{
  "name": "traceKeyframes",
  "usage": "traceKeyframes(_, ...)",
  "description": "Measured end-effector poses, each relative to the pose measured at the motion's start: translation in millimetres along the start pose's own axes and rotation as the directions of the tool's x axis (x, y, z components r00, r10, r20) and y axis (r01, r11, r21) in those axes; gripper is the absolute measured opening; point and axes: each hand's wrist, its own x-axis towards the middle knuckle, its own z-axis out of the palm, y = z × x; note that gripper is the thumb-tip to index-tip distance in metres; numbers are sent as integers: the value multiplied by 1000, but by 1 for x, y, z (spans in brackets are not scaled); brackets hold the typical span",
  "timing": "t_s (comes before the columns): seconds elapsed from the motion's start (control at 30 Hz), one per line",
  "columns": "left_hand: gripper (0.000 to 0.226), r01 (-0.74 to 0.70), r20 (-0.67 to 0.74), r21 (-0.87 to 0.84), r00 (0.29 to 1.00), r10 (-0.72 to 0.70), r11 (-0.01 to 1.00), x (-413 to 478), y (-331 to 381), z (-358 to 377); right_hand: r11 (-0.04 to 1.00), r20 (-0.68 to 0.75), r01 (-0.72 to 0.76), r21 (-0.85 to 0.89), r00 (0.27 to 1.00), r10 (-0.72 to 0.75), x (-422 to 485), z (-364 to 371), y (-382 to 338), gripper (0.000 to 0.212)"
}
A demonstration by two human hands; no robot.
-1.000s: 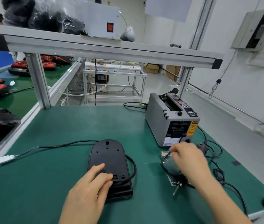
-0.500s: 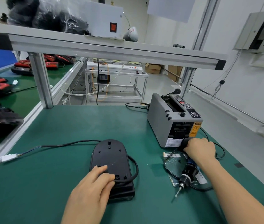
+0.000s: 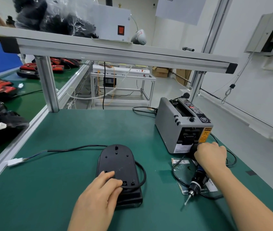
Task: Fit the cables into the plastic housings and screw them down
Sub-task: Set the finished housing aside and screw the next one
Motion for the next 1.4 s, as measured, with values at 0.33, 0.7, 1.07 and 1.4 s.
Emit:
traceKeyframes(0.33, 15, 145, 70, -193, 988, -134, 970, 1, -7, -6, 434, 46, 290, 853, 786, -616, -85, -80, -73, 22)
traceKeyframes(0.7, 27, 224, 126, -497, 974, -186, 838, 35, -9, -12, 269, 69, 215, 939, 647, -759, -105, -97, -114, 20)
traceKeyframes(1.07, 30, 390, 162, -571, 916, -366, 723, 33, 0, -6, 209, 65, 87, 974, 777, -627, -116, -85, -120, 19)
traceKeyframes(1.4, 34, 391, 109, -615, 902, -417, 685, 37, 0, -1, 75, -53, 111, 991, 839, -541, -127, -86, -118, 18)
